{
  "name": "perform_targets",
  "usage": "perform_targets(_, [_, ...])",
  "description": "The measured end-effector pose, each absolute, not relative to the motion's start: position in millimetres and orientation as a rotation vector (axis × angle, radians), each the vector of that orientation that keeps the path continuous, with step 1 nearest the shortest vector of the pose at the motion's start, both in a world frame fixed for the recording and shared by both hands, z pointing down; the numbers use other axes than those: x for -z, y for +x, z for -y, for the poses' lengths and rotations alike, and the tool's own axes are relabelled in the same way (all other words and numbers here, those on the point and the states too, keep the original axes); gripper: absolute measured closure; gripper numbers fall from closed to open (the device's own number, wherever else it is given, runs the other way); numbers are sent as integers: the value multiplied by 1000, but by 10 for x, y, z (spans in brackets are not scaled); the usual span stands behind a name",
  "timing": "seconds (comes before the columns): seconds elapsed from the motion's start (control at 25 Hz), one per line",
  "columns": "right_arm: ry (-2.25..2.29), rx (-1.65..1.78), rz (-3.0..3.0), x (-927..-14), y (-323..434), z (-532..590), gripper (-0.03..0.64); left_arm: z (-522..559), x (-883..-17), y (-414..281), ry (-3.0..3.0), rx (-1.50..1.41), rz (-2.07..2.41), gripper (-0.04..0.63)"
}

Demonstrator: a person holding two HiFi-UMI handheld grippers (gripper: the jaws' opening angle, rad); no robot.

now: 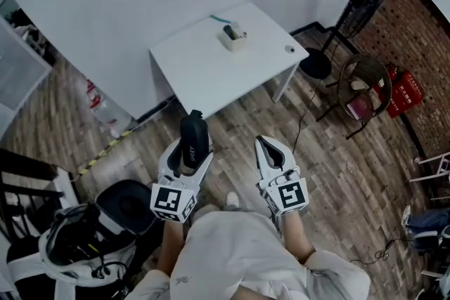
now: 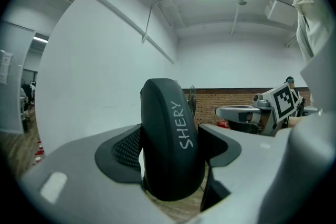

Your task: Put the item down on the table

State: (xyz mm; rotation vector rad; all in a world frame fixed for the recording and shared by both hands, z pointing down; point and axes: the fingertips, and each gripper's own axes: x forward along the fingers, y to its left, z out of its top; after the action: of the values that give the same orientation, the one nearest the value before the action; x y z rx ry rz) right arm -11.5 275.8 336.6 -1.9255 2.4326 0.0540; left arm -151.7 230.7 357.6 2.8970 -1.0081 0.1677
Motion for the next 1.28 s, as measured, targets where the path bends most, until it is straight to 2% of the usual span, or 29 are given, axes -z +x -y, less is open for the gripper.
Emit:
perform_targets(0.8, [-1933, -34, -2445, -3447, 226, -2093, 614, -1650, -3591, -1205, 2898, -153, 1037, 244])
perform_targets(1.28, [-1961, -22, -2452, -3544, 467, -1081, 614, -626, -3738, -929, 2891, -168, 1008, 245])
